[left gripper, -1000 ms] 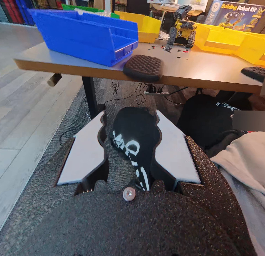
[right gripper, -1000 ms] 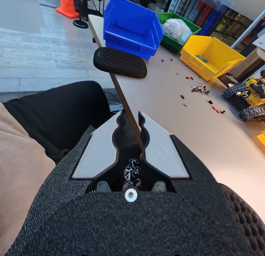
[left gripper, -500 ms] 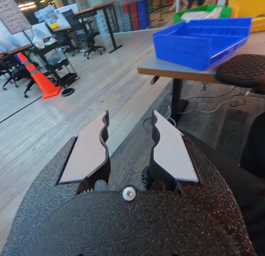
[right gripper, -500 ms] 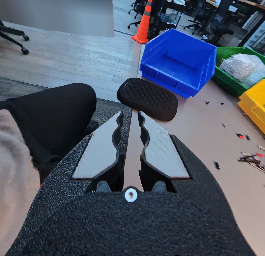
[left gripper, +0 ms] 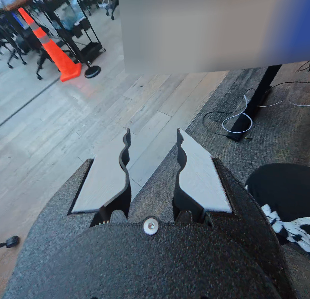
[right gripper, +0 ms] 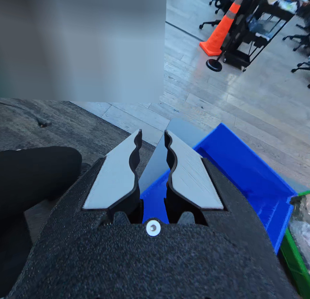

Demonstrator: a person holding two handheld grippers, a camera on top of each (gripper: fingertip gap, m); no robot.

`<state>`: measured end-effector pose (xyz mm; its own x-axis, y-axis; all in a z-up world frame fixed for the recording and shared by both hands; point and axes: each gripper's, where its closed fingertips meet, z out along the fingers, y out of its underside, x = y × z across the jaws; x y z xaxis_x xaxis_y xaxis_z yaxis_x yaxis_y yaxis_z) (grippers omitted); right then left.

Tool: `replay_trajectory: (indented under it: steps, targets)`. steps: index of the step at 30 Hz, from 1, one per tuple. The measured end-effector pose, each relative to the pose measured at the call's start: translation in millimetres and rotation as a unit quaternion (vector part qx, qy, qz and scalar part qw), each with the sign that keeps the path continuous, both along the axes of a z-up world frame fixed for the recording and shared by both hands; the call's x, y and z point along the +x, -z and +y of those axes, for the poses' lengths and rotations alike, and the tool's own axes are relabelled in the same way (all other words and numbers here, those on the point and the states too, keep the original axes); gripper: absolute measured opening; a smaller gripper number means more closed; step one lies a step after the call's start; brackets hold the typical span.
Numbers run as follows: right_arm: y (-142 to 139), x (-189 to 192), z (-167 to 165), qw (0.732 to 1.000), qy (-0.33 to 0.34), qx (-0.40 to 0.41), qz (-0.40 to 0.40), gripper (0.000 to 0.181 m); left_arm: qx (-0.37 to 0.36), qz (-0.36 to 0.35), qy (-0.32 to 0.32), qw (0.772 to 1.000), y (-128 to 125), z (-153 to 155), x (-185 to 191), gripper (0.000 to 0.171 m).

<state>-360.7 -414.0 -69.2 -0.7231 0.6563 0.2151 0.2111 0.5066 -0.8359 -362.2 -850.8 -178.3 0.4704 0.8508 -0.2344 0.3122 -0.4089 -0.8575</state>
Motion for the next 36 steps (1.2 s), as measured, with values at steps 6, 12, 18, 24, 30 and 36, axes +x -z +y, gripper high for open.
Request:
replay_trajectory:
  steps: [6, 12, 18, 24, 30, 36]
  targets:
    - [-138.2, -20.4, -20.2, 0.996, 0.078, -0.008, -0.053, 0.027, 0.033, -0.093, 0.004, 0.995, -117.1, -32.2, -6.6, 0.057]
    - [-273.2, -11.8, -8.9, 0.98, 0.185, -0.057, -0.043, 0.026, 0.066, -0.13, 0.057, 0.988, -271.5, -37.9, -50.5, 0.056]
    - [-271.4, -25.0, 13.2, 0.967, 0.234, -0.097, -0.023, 0.026, 0.046, -0.148, 0.134, 0.979, -291.4, 4.6, -117.9, 0.061]
    - [-209.9, -58.2, 19.6, 0.962, 0.211, -0.138, -0.106, 0.027, 0.097, -0.256, 0.108, 0.956, -240.8, 63.0, -96.4, 0.066]
    - [-233.2, -134.6, 3.6, 0.984, 0.127, -0.08, -0.099, 0.032, 0.118, -0.306, 0.045, 0.944, -189.2, 47.6, -50.7, 0.067]
    - [-253.1, -162.4, -60.2, 0.974, 0.213, -0.058, -0.06, 0.034, 0.135, -0.286, 0.111, 0.942, -161.4, -18.5, -124.8, 0.069]
